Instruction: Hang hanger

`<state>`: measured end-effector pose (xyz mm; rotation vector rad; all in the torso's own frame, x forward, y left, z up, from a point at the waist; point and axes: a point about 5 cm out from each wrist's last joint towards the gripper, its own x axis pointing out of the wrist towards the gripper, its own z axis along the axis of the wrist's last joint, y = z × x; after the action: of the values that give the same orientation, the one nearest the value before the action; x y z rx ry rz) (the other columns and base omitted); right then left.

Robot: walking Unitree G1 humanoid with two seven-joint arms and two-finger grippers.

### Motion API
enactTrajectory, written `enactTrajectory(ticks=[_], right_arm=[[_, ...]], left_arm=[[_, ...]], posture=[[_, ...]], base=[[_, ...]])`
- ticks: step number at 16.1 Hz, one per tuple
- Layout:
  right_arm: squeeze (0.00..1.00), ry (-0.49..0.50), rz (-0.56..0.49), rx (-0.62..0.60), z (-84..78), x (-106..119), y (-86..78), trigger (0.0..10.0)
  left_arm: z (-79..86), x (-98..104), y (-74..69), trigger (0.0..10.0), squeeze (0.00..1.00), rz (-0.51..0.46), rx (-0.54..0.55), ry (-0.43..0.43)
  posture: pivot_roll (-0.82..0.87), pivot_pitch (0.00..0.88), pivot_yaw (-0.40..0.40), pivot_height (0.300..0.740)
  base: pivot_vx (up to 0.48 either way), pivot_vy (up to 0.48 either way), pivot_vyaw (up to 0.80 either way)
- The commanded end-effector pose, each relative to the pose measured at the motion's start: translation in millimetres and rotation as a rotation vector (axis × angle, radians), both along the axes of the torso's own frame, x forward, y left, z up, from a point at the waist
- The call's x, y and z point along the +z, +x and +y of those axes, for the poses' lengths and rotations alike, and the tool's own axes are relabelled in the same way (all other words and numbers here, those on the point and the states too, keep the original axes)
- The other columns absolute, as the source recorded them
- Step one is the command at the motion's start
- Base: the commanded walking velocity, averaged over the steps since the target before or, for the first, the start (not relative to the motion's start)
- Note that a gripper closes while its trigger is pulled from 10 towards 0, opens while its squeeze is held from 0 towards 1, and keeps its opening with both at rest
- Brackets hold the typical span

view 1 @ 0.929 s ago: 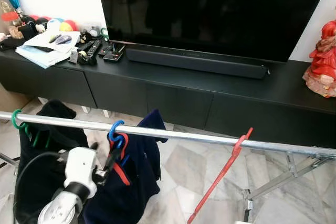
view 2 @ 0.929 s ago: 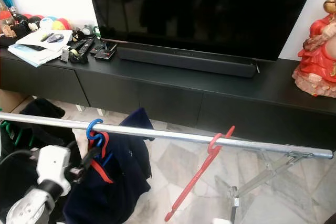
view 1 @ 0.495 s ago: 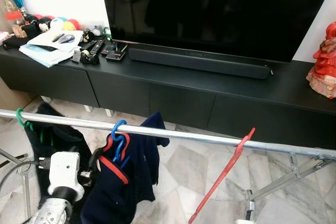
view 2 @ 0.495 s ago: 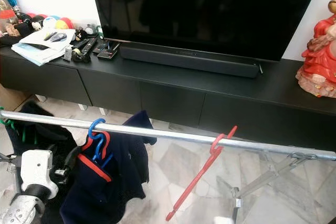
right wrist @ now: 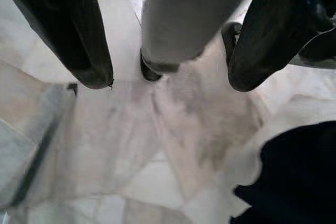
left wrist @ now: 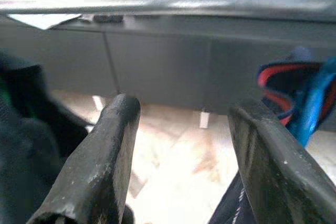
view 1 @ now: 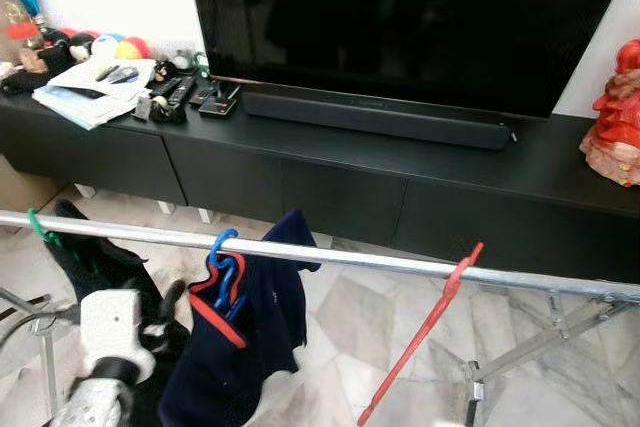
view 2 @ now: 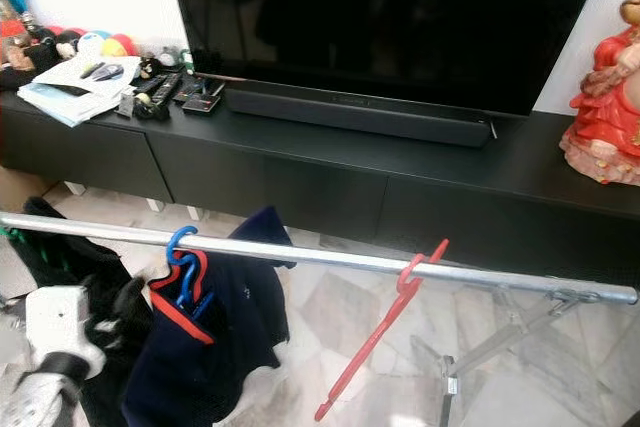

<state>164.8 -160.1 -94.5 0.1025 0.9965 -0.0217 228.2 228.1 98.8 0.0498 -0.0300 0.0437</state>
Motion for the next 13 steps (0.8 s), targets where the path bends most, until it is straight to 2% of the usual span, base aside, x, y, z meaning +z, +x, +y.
enactTrajectory(ticks=[1,4,6,10,13], right_arm=[[0.0,-0.017,0.018,-0.009,-3.1,-1.3,-2.7,10.0],[0.0,-0.025,0.007,-0.004,-2.0,3.0,8.4,10.0],[0.0,-0.026,0.0,0.012,0.2,4.8,12.9,10.0],[0.0,-0.034,0.015,0.005,-13.4,0.1,-1.3,10.0],[0.0,-0.034,0.016,-0.001,-14.8,0.2,-1.4,10.0]], left_arm=[[0.9,3.2,0.2,10.0,0.0,-0.008,-0.003,-0.013],[6.8,-1.2,-2.9,10.0,0.0,0.011,0.038,-0.036],[5.4,-1.4,-2.7,10.0,0.0,0.015,0.034,-0.038],[3.4,-2.1,-1.4,10.0,0.0,0.017,0.026,-0.043],[1.7,-1.3,-1.1,10.0,0.0,0.012,0.016,-0.038]], posture=[[0.0,0.07,0.004,0.721],[0.0,0.061,0.002,0.721],[0.0,0.056,0.001,0.721],[-0.01,0.047,0.001,0.721],[0.0,0.05,-0.001,0.721]], base=[[0.0,0.0,0.0],[0.0,0.0,0.0],[0.0,0.366,0.0],[0.0,0.376,0.0],[0.0,0.246,0.0]])
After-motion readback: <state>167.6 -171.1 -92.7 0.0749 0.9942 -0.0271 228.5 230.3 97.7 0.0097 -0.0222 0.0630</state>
